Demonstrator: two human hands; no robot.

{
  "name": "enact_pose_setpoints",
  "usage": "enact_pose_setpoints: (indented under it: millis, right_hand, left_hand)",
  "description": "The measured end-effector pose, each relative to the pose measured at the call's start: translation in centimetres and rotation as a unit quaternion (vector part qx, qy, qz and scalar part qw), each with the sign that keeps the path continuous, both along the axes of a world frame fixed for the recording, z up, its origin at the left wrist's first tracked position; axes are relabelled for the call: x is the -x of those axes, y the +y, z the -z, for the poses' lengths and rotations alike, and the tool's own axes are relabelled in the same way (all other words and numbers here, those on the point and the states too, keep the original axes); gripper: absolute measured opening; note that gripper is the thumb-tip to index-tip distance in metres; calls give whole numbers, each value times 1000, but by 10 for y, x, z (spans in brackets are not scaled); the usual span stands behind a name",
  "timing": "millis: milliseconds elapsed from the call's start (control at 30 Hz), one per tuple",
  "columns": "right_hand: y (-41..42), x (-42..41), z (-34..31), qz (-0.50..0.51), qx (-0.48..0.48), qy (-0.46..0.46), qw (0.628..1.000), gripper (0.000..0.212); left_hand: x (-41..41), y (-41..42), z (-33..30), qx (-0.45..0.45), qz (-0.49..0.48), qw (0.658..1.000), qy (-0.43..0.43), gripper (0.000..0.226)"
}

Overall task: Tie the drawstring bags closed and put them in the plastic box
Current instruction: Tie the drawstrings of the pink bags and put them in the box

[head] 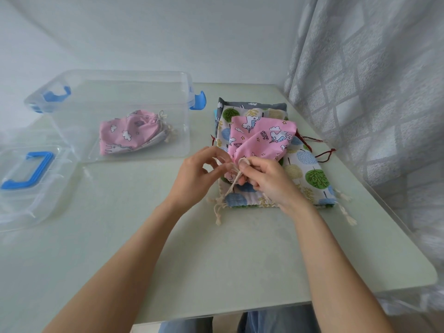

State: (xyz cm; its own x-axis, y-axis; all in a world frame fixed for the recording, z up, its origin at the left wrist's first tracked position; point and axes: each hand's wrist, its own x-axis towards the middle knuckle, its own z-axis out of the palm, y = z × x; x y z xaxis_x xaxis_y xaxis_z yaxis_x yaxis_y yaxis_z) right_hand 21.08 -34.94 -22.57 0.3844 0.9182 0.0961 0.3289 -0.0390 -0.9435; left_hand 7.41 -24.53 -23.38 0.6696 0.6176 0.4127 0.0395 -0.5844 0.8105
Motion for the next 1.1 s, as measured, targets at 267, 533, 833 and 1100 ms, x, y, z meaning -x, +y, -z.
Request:
enact_pose_setpoints:
  millis: [267,533,833,1100]
  right_hand:
    - [0,5,-1,8,-27,58,998,22]
    - [-3,2,-4,-17,-47,108,993,15]
    - [-5,-6,-4,-46,-121,43,991,16]
    - [-6,-8,-2,-35,-87,-20,995,10]
  left_hand:
    - [-4,-2,8,95,46,994,16,36]
    - [-11,-4,12,41,22,999,18,12]
    - [-4,2,2,-15,51,998,18,9]
    - [-2,1,3,-30,58,995,70,10]
